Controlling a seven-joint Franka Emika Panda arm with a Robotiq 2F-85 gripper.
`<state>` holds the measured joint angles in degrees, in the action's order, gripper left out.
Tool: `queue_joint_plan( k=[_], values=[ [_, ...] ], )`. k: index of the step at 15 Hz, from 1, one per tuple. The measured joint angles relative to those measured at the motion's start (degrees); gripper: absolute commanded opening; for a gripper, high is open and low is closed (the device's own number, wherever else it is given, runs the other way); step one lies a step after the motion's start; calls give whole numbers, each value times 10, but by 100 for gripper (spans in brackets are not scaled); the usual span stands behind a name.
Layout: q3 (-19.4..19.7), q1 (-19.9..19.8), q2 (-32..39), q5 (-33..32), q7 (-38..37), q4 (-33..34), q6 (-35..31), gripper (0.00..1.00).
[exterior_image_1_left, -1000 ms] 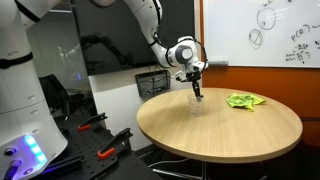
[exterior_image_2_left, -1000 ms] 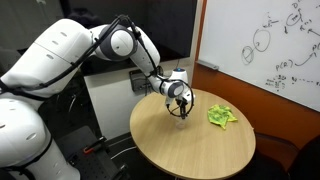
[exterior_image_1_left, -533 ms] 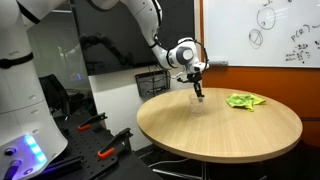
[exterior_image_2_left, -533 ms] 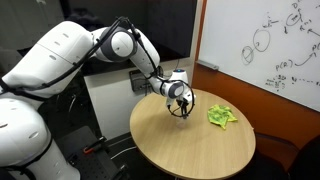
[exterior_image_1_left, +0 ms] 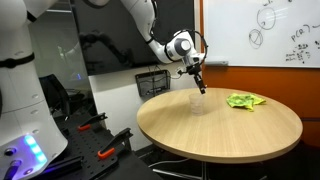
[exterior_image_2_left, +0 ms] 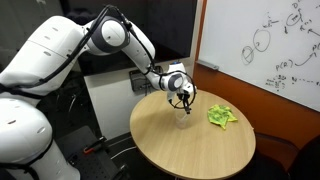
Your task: Put the pen on the table
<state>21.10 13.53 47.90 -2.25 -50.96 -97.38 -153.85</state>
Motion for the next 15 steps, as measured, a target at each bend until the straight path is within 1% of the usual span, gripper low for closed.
queue_joint_plan(
  k=[2,3,5,7,11,13,15],
  values=[
    [38,26,-19,-23,-5,-20,0,4],
    [51,34,-30,-28,-8,-32,-1,4],
    [56,33,-59,-26,-10,-57,-6,4],
    [39,14,-92,0,-8,-83,-8,4],
    [-22,-62,-149,75,10,-127,4,4],
    [-25,-83,-159,83,10,-136,26,4],
    [-28,-98,-161,83,16,-135,81,4]
  ],
)
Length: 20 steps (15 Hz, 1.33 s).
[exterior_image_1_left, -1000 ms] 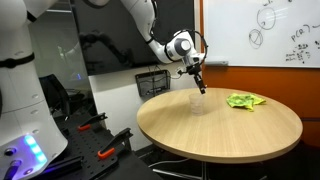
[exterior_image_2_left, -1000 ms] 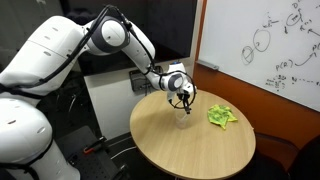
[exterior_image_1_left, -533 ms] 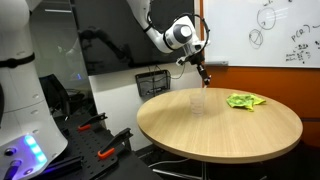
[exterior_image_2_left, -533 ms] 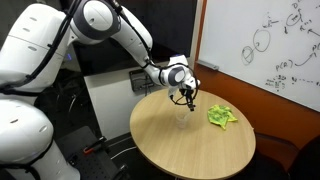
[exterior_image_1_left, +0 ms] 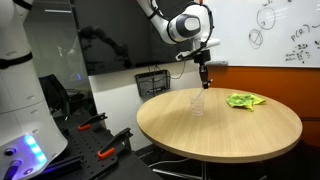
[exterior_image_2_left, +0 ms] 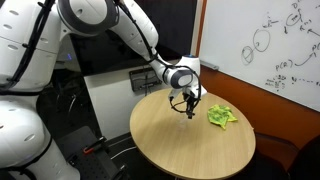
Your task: Put the pen on the table
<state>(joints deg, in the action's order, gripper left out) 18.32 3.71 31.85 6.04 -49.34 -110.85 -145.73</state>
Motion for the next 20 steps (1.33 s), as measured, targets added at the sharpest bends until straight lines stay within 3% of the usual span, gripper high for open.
queue_joint_plan(
  k=[3,8,16,17,20],
  values=[
    [-29,-31,3,8,30,10,99,4],
    [-87,-89,49,89,107,60,214,4],
    [-91,-104,183,161,118,167,221,4],
    [-91,-105,197,168,116,179,220,39],
    [-90,-111,226,179,110,211,214,54]
  ],
)
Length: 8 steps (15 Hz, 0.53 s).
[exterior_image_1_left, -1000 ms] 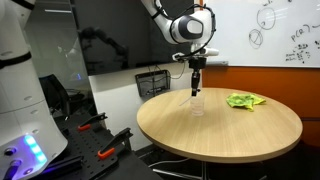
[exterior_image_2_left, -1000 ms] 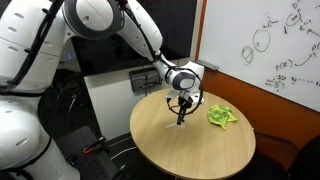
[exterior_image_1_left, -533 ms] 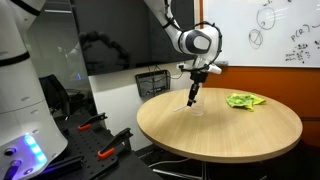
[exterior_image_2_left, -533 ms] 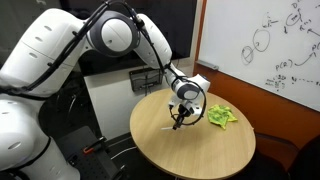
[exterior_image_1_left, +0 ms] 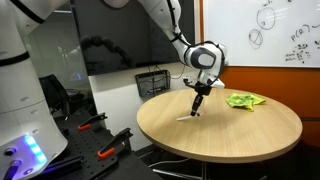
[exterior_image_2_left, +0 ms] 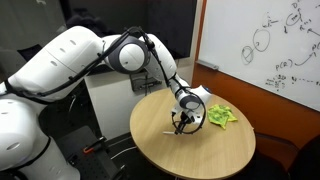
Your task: Put the pen on the table
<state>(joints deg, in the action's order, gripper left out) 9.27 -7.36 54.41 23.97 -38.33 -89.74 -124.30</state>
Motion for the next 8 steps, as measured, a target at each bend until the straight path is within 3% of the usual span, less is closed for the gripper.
queue_joint_plan(
  k=[6,8],
  values=[
    [13,14,-9,-30,1,17,-62,99],
    [21,30,-29,-56,1,8,-85,100]
  ],
)
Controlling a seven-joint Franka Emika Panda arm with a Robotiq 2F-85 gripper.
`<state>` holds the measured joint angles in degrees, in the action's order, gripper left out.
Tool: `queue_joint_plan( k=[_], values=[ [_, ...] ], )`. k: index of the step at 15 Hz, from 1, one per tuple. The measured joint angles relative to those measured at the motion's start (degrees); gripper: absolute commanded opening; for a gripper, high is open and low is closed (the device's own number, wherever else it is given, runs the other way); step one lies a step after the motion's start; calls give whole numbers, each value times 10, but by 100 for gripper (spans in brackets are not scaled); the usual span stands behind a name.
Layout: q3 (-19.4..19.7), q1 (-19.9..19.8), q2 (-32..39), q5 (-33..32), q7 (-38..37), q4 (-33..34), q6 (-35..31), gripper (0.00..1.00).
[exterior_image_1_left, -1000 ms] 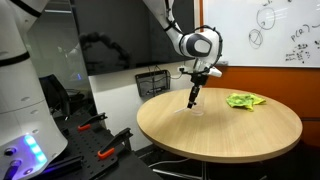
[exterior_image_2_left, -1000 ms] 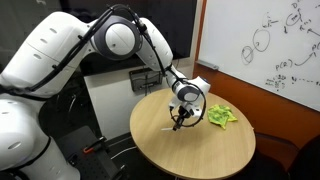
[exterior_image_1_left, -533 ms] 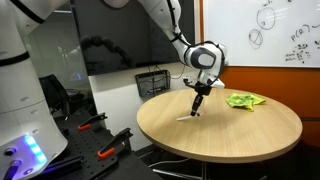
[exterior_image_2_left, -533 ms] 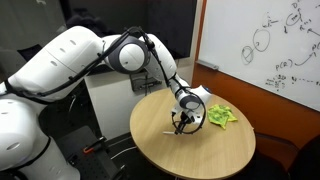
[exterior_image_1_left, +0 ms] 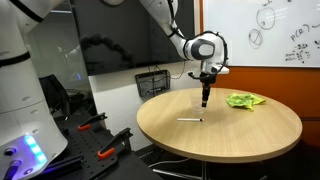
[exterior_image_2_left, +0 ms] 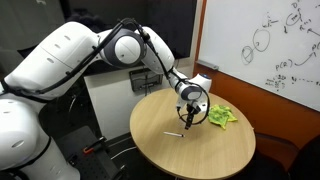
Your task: Put the pen on the table
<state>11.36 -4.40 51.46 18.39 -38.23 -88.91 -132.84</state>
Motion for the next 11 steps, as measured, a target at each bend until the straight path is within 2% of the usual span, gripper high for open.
queue_joint_plan(
  k=[6,11],
  values=[
    [38,62,-86,-65,-4,-80,-59,100],
    [43,85,-140,-94,-4,-150,-92,100]
  ],
)
